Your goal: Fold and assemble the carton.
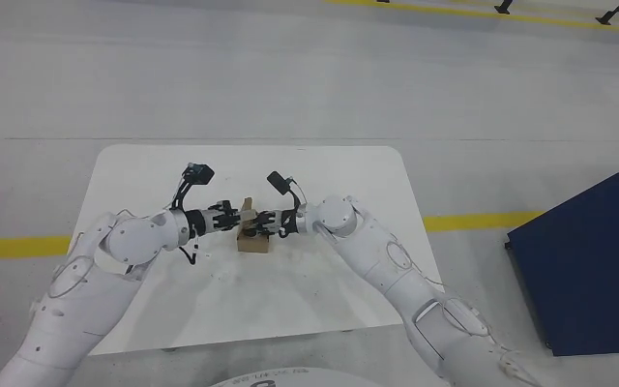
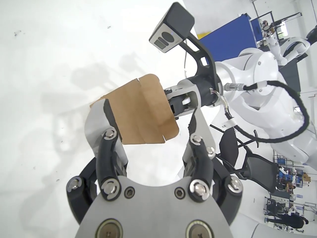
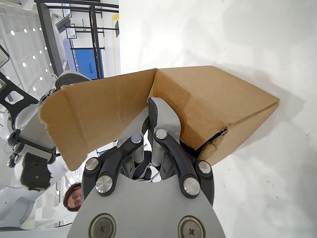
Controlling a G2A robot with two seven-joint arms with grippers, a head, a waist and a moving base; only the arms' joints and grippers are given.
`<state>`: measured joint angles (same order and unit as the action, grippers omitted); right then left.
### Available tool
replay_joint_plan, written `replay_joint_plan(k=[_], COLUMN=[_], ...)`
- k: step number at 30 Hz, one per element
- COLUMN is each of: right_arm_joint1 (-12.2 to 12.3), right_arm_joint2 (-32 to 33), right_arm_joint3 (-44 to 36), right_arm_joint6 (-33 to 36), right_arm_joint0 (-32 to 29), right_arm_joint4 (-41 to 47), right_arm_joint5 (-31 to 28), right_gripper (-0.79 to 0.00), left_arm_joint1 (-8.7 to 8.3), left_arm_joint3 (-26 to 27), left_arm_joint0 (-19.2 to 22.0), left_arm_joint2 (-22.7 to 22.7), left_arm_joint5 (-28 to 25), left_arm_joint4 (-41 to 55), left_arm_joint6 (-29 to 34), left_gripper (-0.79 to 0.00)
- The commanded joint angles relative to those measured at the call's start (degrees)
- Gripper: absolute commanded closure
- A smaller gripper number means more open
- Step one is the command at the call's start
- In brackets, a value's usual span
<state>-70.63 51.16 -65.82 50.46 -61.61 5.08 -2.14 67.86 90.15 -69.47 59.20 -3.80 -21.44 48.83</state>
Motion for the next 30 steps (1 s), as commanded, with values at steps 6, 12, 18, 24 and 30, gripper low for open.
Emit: replay_joint_plan(k=[6,12,18,24,30], right_arm_joint1=[0.0,0.0,0.0,0.0,0.0], right_arm_joint2=[0.0,0.0,0.0,0.0,0.0], right_arm_joint3=[0.0,0.0,0.0,0.0,0.0], right_arm_joint6=[0.0,0.0,0.0,0.0,0.0], right_arm_joint0=[0.0,0.0,0.0,0.0,0.0], right_arm_joint4=[0.0,0.0,0.0,0.0,0.0], right_arm_joint5=[0.0,0.0,0.0,0.0,0.0], right_gripper=[0.0,0.0,0.0,0.0,0.0], left_arm_joint1=[0.48,0.24,-0.4,-1.38,-1.88], left_arm_joint3=[-2.9,-3.0,-0.1,3.9,6.6], left_arm_joint0=[2.1,1.2,-0.8,-4.6,-6.5], left_arm_joint2=[-1.7,-1.4,-0.5,1.4,2.1], left_arm_joint5=[1.2,0.9,1.1,1.6,3.7], left_arm_joint4=[0.3,0.0,-2.4,-5.2,-7.4], left_arm_joint6=[-0.4,-0.6,-0.3,0.0,0.6], left_gripper=[-0.357,-0.206,0.0,0.0,0.0])
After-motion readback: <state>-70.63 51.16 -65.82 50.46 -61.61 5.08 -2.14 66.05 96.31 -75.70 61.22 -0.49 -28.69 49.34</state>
